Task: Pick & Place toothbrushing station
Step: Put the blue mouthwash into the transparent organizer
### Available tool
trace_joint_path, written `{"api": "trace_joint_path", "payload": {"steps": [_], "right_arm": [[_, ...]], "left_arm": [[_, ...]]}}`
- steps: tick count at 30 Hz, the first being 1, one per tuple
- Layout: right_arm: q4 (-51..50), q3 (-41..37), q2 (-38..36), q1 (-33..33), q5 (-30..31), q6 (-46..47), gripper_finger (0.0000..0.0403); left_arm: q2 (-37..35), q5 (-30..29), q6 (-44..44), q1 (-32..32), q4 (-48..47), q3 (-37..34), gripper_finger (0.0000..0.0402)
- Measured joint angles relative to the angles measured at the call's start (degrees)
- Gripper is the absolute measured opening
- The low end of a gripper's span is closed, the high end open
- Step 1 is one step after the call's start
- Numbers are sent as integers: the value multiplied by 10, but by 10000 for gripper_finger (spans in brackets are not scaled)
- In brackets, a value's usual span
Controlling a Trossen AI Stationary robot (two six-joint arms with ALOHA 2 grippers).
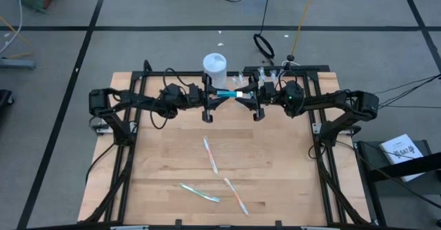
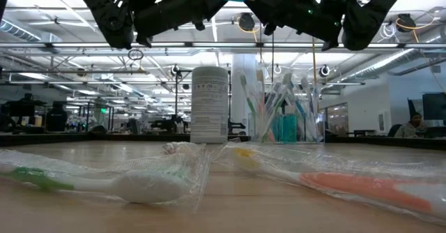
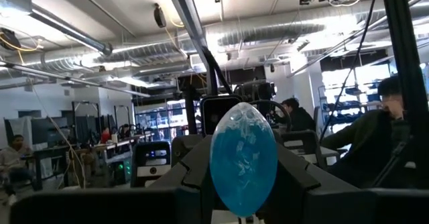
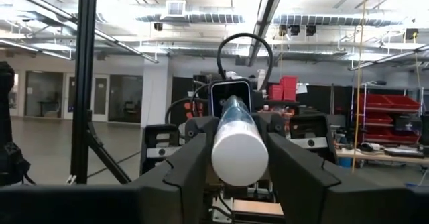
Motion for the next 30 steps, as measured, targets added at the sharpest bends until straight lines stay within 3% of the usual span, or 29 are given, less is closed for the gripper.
{"api": "trace_joint_path", "payload": {"steps": [11,15,23,30], "right_arm": [[-12,0,-1,0,0,-6,94],[-14,0,-1,0,0,-8,99],[-40,0,-5,-1,0,-20,91],[-208,0,-88,-9,5,-75,92]], "left_arm": [[0,-2,9,1,-3,0,98],[0,-3,-1,1,-7,0,107],[0,-9,-3,1,-38,1,157],[-5,-17,12,6,-67,1,222]]}}
